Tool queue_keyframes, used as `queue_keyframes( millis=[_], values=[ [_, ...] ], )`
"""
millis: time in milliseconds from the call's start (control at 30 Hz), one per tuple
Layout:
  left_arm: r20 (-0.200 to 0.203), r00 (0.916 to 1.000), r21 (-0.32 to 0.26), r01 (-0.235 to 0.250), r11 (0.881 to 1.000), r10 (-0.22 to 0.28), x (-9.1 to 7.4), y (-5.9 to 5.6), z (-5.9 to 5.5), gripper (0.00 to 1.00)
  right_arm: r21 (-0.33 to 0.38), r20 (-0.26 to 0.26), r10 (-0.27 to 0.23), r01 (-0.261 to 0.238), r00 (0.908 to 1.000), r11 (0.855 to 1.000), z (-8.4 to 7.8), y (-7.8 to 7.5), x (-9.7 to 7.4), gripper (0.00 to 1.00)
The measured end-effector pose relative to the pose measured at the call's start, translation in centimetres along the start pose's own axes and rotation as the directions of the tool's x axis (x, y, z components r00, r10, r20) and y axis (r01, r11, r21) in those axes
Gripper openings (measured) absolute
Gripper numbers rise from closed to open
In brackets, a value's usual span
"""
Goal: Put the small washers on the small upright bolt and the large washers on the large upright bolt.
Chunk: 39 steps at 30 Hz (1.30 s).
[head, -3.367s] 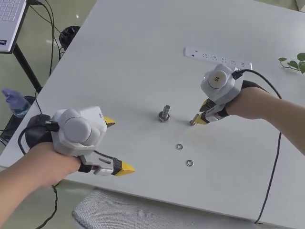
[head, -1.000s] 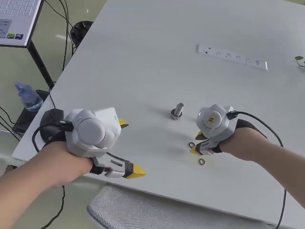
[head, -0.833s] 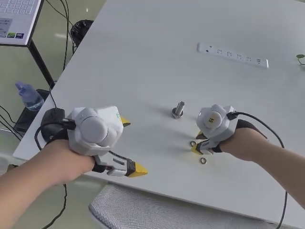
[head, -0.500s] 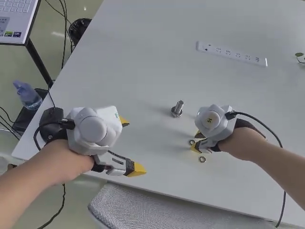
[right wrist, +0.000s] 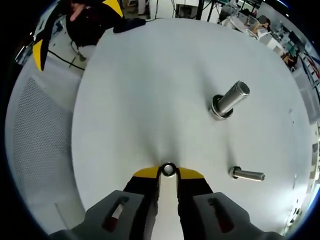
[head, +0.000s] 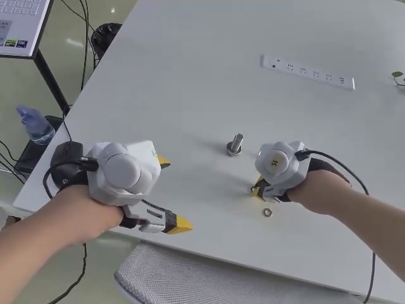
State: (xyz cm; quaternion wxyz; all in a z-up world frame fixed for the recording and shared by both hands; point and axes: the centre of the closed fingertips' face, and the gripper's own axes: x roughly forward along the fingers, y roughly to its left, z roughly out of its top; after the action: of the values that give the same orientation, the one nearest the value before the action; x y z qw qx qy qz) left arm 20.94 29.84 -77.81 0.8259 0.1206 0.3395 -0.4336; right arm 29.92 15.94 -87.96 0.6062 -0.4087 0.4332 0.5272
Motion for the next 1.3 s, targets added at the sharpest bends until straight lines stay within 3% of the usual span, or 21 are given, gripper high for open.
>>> queue_keyframes(
  millis=[300,500,833,1300],
  values=[
    [0.001,1.0,0.001,0.0,1.0,0.0,0.2,0.0,0.3,0.78,-0.002,-0.075,0.016,-0.016,0.997,1.0,0.0,-0.2,0.1,0.13],
    [0.008,1.0,-0.005,0.0,1.0,0.0,0.2,-0.1,0.5,0.77,0.045,-0.025,0.053,-0.052,0.9983,0.998,-0.2,-0.3,-0.1,0.12],
    [-0.001,1.0,-0.007,-0.004,1.0,0.004,0.3,-0.4,0.3,0.76,0.054,-0.03,0.061,-0.059,0.9977,0.997,-0.7,-0.7,-1.0,0.12],
    [0.007,1.0,0.0,-0.004,1.0,0.004,0.7,-0.6,0.9,0.76,0.088,-0.048,0.031,-0.027,0.9984,0.996,-2.7,-2.4,-2.8,0.12]
  ],
)
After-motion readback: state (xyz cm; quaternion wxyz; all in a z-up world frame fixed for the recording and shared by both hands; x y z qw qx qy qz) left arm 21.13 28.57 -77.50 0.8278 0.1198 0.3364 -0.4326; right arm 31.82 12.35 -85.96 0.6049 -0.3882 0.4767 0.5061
